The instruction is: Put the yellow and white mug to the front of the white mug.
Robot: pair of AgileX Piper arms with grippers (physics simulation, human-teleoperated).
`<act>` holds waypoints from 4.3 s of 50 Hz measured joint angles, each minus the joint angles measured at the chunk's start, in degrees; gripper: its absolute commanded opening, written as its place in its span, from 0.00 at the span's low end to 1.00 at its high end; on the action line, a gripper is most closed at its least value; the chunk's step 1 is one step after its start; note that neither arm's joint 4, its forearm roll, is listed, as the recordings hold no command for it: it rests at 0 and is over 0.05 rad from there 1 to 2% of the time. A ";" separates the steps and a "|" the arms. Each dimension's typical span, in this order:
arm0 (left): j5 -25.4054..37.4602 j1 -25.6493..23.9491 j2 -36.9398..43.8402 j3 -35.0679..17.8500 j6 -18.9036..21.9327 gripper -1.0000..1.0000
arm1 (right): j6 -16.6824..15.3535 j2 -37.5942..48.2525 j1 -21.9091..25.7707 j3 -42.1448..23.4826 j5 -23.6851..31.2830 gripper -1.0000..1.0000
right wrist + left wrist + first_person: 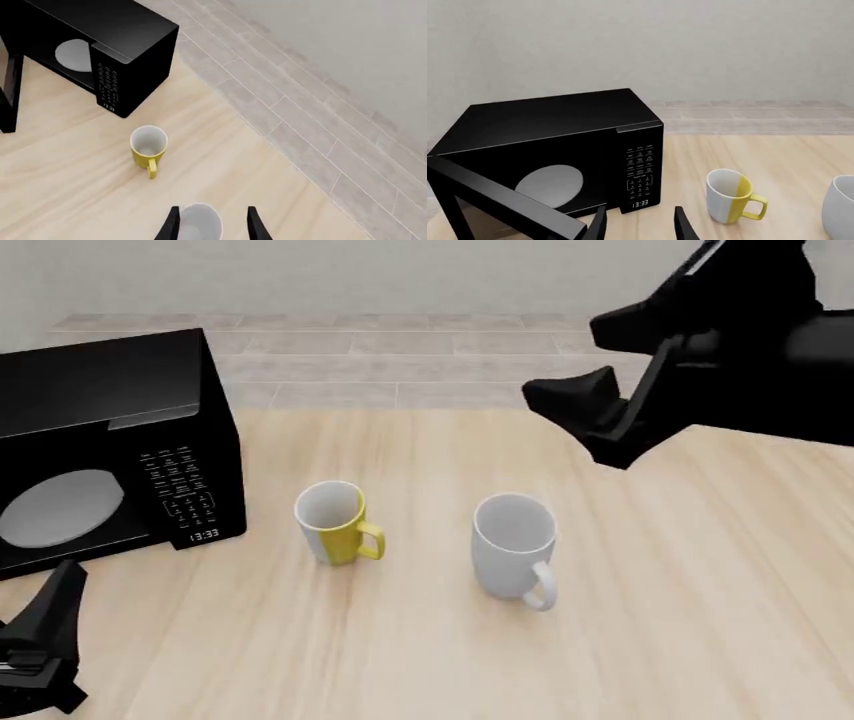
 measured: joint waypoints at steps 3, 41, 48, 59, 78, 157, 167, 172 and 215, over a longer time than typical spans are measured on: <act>0.01 0.01 0.00 0.00 0.00 1.00 | 0.21 2.02 0.91 -1.62 1.03 1.00; 0.07 0.08 0.00 0.00 0.01 1.00 | 5.41 16.81 7.90 -10.35 3.89 1.00; 0.06 0.09 0.00 0.00 0.01 1.00 | 6.18 18.47 8.34 -10.41 3.35 1.00; 0.01 0.11 0.00 0.00 0.01 1.00 | 7.27 20.96 8.75 -9.94 2.00 1.00; -0.02 0.11 0.00 0.00 0.01 1.00 | 8.45 25.05 8.74 -9.78 -0.64 1.00; -0.02 0.10 0.00 0.00 0.01 1.00 | 12.20 45.57 8.60 -12.45 -11.80 1.00; -0.02 0.11 0.00 0.00 0.01 1.00 | 12.58 47.53 8.55 -12.63 -12.88 1.00; -0.02 0.10 0.00 0.00 0.01 1.00 | 12.80 48.46 8.59 -12.59 -13.48 1.00; -0.02 0.11 0.00 0.00 0.02 1.00 | 14.52 55.88 8.66 -14.27 -16.07 1.00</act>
